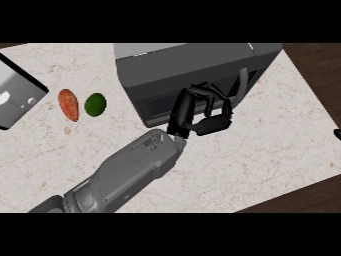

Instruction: Pick up the milk, place it into the microwave and close the microwave

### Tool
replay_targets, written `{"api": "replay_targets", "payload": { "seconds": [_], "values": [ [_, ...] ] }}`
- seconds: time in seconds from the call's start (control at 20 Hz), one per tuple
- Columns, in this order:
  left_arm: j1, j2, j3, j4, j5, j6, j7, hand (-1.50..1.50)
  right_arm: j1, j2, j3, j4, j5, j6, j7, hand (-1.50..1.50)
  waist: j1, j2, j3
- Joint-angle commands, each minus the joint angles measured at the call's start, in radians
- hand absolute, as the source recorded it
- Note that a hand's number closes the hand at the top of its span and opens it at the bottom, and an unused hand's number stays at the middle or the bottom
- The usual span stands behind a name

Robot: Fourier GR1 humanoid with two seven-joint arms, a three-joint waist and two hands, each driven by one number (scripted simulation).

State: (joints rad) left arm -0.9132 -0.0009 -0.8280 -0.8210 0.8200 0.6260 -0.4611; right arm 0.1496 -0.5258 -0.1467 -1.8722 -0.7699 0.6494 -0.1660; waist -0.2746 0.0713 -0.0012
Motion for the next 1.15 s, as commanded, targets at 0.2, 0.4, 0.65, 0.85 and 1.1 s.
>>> {"api": "replay_targets", "payload": {
  "seconds": [0.2, 0.4, 0.65, 0.85, 1.1],
  "values": [
    [-0.065, 0.001, 0.074, 0.114, 0.052, 0.032, -0.043, 1.50, -0.011, -0.025, 0.015, -0.031, -0.040, 0.021, 0.021, -1.50, -0.003, 0.014, -0.002],
    [-0.060, 0.001, 0.065, 0.120, 0.067, 0.042, -0.065, 1.50, 0.000, -0.032, 0.023, -0.043, -0.057, 0.042, 0.024, -1.50, -0.024, 0.020, -0.001],
    [-0.058, 0.001, 0.062, 0.123, 0.090, 0.045, -0.101, 1.50, -0.006, -0.042, 0.018, -0.051, -0.078, 0.041, 0.030, -1.50, -0.020, 0.021, -0.001],
    [-0.059, 0.001, 0.057, 0.130, 0.101, 0.053, -0.122, 1.50, -0.004, -0.054, 0.015, -0.057, -0.086, 0.043, 0.037, -1.50, -0.028, 0.025, -0.001],
    [-0.059, 0.001, 0.047, 0.134, 0.120, 0.050, -0.140, 1.50, -0.009, -0.065, 0.017, -0.069, -0.107, 0.042, 0.046, -1.50, -0.027, 0.029, -0.001]
  ]
}}
